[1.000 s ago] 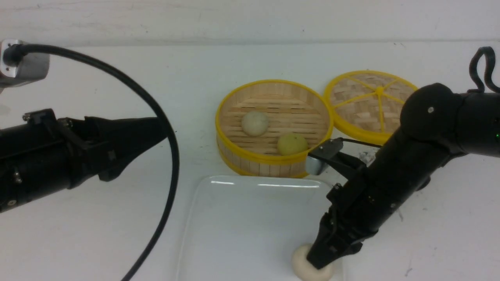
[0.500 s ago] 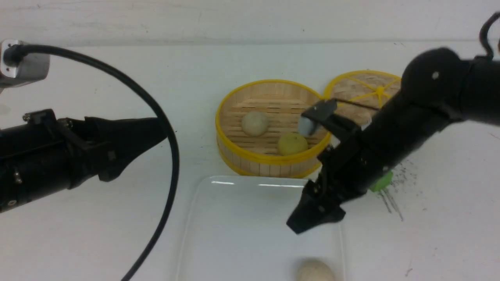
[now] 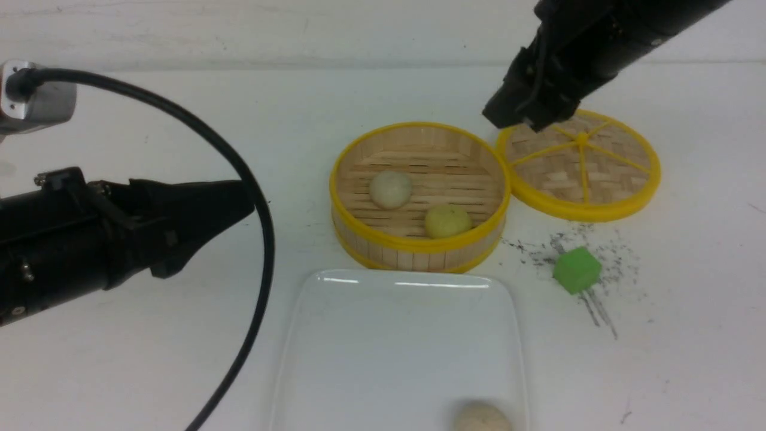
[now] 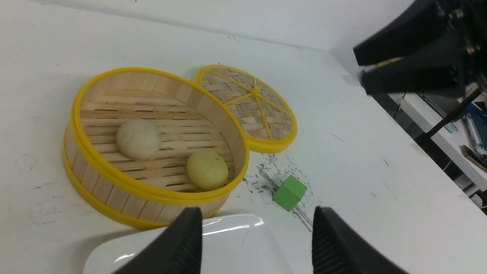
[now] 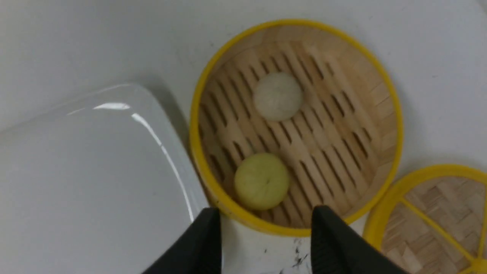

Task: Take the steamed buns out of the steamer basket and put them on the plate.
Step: Use the right arm to grab the steamed stuffed bun that is closest to it

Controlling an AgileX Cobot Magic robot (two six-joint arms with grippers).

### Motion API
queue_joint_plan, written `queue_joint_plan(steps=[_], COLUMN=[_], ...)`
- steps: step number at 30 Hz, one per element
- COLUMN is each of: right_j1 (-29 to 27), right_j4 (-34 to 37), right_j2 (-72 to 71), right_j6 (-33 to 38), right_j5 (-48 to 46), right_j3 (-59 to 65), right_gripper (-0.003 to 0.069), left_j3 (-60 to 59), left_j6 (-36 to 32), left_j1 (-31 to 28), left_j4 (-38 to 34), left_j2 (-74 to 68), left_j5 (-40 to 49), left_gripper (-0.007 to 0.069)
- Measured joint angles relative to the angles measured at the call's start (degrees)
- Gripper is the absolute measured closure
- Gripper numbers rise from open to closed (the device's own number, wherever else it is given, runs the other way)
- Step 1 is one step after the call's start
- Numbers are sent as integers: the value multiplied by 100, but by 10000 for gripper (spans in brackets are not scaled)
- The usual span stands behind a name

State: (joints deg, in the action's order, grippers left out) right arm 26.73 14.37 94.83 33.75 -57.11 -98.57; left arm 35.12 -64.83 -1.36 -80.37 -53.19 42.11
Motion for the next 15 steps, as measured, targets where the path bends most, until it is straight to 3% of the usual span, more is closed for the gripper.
queue_joint_plan(steps=[9,15], right_j1=[0,0], right_j4=[-284,-362], right_j2=[1107,1887], right_j6=[0,0], right_j5=[627,902], right_j3=[-6,-6], right_gripper=[373,251], left_j3=[0,0], left_j6=[5,11], left_j1=[0,0], left_j4=[0,0], left_j2=[0,0], left_j5=[26,125], left_gripper=[216,216])
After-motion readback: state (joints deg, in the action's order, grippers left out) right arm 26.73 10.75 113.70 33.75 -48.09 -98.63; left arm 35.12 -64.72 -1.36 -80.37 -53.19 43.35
